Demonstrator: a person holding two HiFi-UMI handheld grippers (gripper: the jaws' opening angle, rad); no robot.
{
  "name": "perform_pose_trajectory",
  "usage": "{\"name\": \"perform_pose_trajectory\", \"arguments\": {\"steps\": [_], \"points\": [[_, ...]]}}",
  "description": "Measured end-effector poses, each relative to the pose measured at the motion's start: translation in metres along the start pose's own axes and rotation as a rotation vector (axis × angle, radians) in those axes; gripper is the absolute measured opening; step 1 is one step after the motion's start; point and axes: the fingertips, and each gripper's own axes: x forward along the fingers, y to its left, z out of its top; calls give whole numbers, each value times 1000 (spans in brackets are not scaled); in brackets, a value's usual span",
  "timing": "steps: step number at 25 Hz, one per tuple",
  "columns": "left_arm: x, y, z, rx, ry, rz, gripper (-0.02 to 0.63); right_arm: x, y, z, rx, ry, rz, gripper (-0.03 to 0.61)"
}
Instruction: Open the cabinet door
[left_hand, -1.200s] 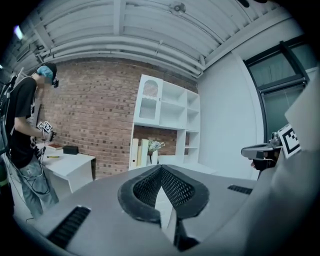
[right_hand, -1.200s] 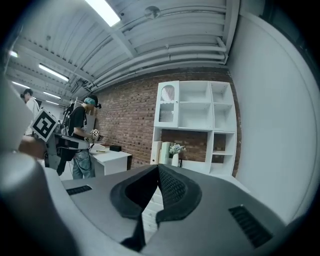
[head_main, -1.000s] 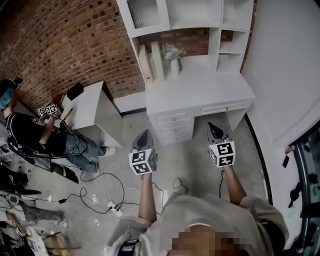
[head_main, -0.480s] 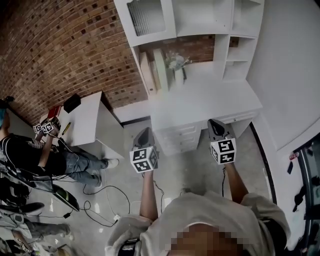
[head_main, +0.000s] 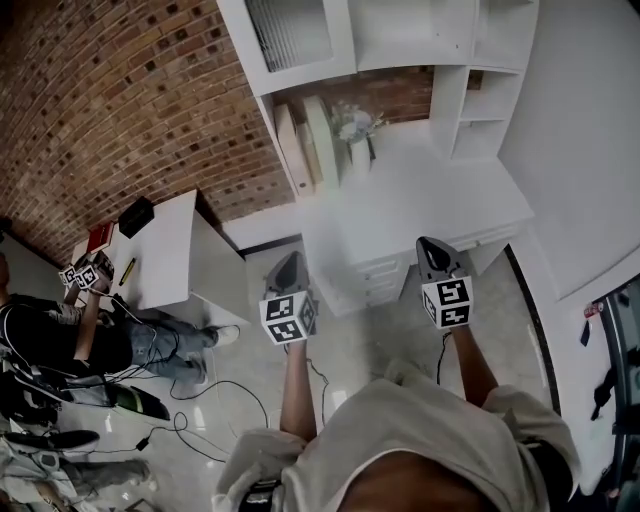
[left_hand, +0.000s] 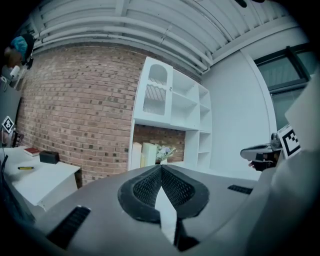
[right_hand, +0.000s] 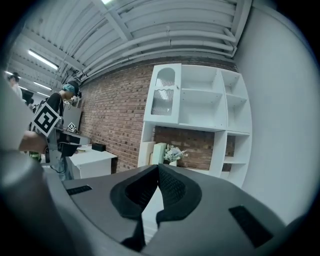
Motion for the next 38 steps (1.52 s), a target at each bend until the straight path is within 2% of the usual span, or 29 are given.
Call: {"name": "perform_pose_trajectory", "arguments": {"steps": [7, 12, 29, 38], "points": [[33, 12, -10, -14, 38, 1, 26, 37, -6, -11, -7, 28, 32, 14], [67, 18, -6, -4, 27, 3, 26, 68, -23, -12, -4, 16, 27, 14], [223, 48, 55, 16, -3, 50, 26, 228, -102, 28, 17, -48, 61, 14], [294, 70, 73, 19, -25, 88, 26, 308, -128, 33, 16, -51, 102, 14]]}}
